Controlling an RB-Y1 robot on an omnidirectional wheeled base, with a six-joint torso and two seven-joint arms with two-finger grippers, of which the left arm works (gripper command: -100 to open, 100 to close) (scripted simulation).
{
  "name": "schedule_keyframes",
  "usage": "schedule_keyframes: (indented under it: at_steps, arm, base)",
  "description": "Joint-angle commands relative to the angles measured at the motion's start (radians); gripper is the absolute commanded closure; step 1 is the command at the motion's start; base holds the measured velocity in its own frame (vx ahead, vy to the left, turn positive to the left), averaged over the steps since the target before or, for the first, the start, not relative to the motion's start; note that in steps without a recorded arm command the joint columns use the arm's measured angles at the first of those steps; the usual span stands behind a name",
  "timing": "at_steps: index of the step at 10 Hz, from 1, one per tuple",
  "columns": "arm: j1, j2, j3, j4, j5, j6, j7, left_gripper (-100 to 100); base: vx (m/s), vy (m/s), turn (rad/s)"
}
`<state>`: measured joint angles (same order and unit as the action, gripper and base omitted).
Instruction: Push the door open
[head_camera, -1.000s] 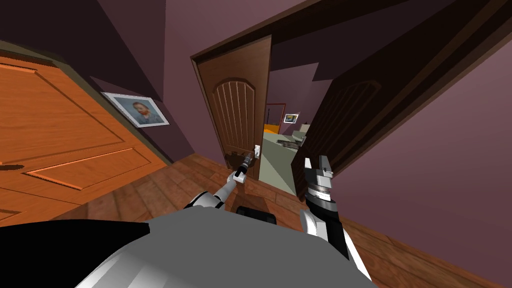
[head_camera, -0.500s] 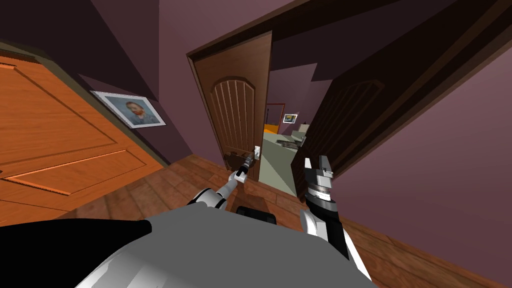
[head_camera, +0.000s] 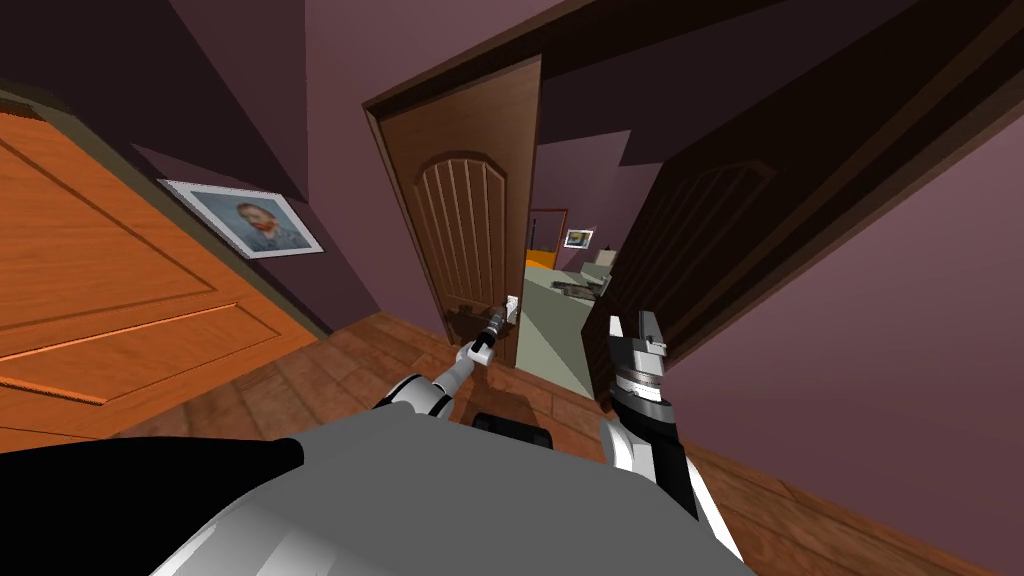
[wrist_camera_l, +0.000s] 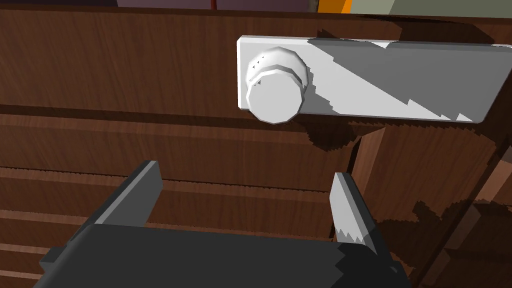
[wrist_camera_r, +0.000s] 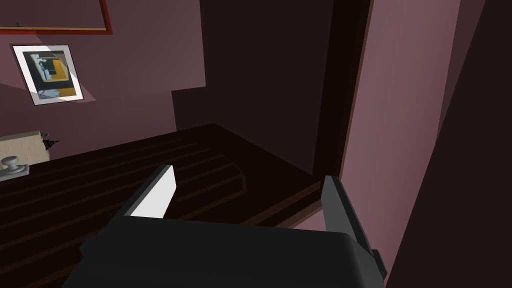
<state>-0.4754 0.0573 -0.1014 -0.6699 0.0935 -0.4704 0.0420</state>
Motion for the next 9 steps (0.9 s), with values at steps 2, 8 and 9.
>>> schedule_keyframes:
  at_steps: [2, 8, 9]
  arm:
    - [0.001, 0.004, 0.005, 0.003, 0.001, -0.003, -0.002, -100]
    - [0.003, -0.001, 0.01, 0.004, 0.003, -0.005, -0.004, 100]
    - [0.003, -0.001, 0.01, 0.004, 0.003, -0.005, -0.004, 100]
  base:
    - [0.198, -0.026, -0.021]
    - [0.131, -0.032, -0.015]
    - [-0.025, 0.008, -0.013]
